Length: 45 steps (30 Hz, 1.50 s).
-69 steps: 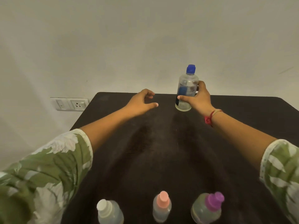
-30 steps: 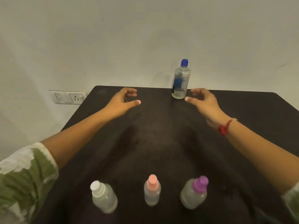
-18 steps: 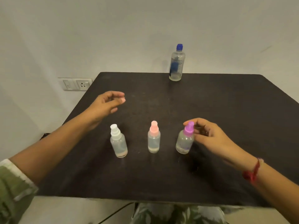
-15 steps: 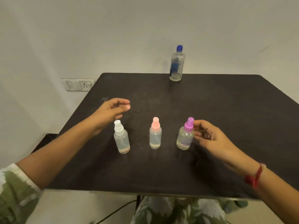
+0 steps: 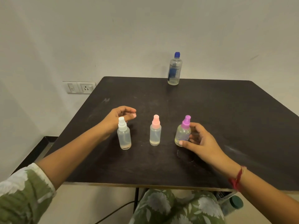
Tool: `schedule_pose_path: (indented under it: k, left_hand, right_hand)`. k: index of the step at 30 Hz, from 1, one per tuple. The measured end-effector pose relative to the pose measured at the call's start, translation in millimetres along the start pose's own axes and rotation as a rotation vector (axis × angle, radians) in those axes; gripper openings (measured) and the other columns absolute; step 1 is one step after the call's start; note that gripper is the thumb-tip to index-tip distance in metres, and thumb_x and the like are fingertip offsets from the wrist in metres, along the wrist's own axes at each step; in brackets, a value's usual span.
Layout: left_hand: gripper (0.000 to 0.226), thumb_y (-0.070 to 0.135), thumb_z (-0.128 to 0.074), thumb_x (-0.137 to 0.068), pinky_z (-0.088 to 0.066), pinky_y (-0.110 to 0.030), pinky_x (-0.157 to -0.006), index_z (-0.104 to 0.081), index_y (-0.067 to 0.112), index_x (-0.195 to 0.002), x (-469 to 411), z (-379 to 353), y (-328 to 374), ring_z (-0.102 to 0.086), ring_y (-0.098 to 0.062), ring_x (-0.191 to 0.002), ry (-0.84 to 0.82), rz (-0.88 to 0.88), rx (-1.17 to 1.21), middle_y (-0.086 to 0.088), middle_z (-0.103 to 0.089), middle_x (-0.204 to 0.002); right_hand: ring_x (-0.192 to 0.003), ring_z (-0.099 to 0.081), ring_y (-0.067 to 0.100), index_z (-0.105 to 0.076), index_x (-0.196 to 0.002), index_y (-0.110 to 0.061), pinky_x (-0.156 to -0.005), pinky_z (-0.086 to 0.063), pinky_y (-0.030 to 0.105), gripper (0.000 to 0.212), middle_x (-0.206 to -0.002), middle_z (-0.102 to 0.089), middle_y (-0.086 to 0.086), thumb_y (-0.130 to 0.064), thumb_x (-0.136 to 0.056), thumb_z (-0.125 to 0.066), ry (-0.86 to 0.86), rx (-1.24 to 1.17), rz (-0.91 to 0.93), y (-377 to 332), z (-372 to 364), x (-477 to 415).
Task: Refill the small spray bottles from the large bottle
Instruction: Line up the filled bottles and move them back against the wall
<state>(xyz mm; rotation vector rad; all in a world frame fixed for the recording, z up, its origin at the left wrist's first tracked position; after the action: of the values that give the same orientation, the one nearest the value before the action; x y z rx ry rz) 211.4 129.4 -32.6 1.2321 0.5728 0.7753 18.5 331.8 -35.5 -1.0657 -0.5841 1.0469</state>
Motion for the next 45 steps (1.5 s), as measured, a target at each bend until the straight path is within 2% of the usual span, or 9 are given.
schedule_pose_path:
  k: [7,12,16,21,25,27,30,39,45]
  left_hand:
    - [0.013,0.013,-0.063,-0.09,-0.05,-0.019,-0.08,-0.065,0.022,-0.098,-14.5,1.4,-11.2,-0.064,-0.011,-0.099,0.007,0.014,0.024,-0.001,-0.067,-0.106]
    - [0.016,0.013,-0.065,-0.089,-0.052,-0.022,-0.089,-0.065,0.02,-0.103,-37.6,1.0,-7.8,-0.064,-0.014,-0.101,0.009,-0.029,-0.011,-0.003,-0.068,-0.108]
    - [0.024,0.012,-0.067,-0.088,-0.052,-0.028,-0.093,-0.064,0.012,-0.111,-67.0,-5.8,-1.6,-0.064,-0.017,-0.102,0.001,-0.067,-0.044,-0.005,-0.068,-0.107]
    - [0.024,0.012,-0.069,-0.086,-0.051,-0.025,-0.093,-0.063,0.014,-0.11,-118.4,-14.1,5.3,-0.064,-0.013,-0.101,0.0,-0.144,-0.099,-0.001,-0.067,-0.106]
    - [0.028,0.018,-0.069,-0.087,-0.043,-0.018,-0.096,-0.06,0.02,-0.114,-158.2,-20.1,7.0,-0.059,-0.005,-0.107,0.044,-0.215,-0.213,0.008,-0.063,-0.111]
    - [0.033,0.02,-0.068,-0.087,-0.038,-0.015,-0.095,-0.058,0.02,-0.118,-175.4,-24.0,7.6,-0.055,-0.005,-0.112,0.071,-0.257,-0.284,0.008,-0.061,-0.117]
    - [0.038,0.022,-0.067,-0.087,-0.037,-0.02,-0.097,-0.056,0.02,-0.124,-196.6,-32.1,6.6,-0.052,-0.008,-0.118,0.086,-0.291,-0.367,0.003,-0.058,-0.126]
    - [0.047,0.022,-0.065,-0.087,-0.039,-0.025,-0.096,-0.048,0.014,-0.131,-241.5,-55.9,9.1,-0.052,-0.019,-0.117,0.037,-0.36,-0.59,-0.007,-0.053,-0.131]
    - [0.055,0.024,-0.063,-0.089,-0.037,-0.027,-0.099,-0.042,0.014,-0.139,-255.5,-61.0,6.4,-0.049,-0.022,-0.123,0.014,-0.349,-0.652,-0.01,-0.049,-0.136]
  right_hand:
    - [-0.086,-0.067,0.011,-0.059,-0.104,-0.019,-0.075,-0.052,0.014,0.04,-0.096,-0.068,-0.003,-0.011,-0.072,-0.08,0.053,0.022,0.004,-2.9,-5.5,-25.6]
    - [-0.082,-0.065,0.013,-0.06,-0.104,-0.016,-0.078,-0.053,0.023,0.04,-0.095,-0.068,0.003,-0.011,-0.071,-0.081,0.082,0.024,0.049,-16.3,-6.8,-70.6]
    - [-0.071,-0.06,-0.001,-0.059,-0.109,-0.017,-0.068,-0.048,0.013,0.042,-0.095,-0.065,0.001,-0.014,-0.073,-0.08,0.099,0.004,0.086,-27.4,-10.7,-124.5]
    - [-0.096,-0.063,0.013,-0.058,-0.117,-0.019,-0.084,-0.053,0.025,0.05,-0.113,-0.062,0.004,-0.022,-0.072,-0.081,0.14,0.013,0.122,-32.8,-14.9,-199.2]
    - [-0.09,-0.061,0.012,-0.058,-0.113,-0.015,-0.075,-0.047,0.016,0.044,-0.109,-0.063,0.004,-0.017,-0.074,-0.079,0.178,0.02,0.141,-31.8,-19.0,-248.2]
    - [-0.095,-0.062,0.017,-0.058,-0.115,-0.013,-0.08,-0.05,0.022,0.047,-0.111,-0.063,0.005,-0.017,-0.074,-0.079,0.205,0.059,0.135,-24.7,-21.0,-270.3]
    - [-0.101,-0.061,0.02,-0.056,-0.119,-0.012,-0.089,-0.051,0.03,0.05,-0.114,-0.062,0.006,-0.017,-0.075,-0.079,0.231,0.08,0.113,-11.0,-25.2,-295.9]
    - [-0.101,-0.061,0.021,-0.046,-0.123,-0.015,-0.087,-0.051,0.027,0.057,-0.111,-0.056,0.003,-0.01,-0.075,-0.077,0.315,0.015,0.104,11.2,-20.6,-334.7]
    - [-0.1,-0.063,0.021,-0.047,-0.122,-0.014,-0.089,-0.053,0.033,0.056,-0.112,-0.06,0.005,-0.014,-0.075,-0.078,0.368,0.042,0.117,16.2,-18.6,-345.5]
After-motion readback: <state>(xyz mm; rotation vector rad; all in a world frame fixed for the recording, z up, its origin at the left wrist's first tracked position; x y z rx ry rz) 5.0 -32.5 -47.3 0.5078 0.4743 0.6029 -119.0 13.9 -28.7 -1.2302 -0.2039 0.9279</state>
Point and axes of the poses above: each hand's wrist, its own x-axis away from the middle knuckle, its own z-axis out of the back of the hand, y = z × x, the point moved 10 cm from there along -x, towards the middle knuckle
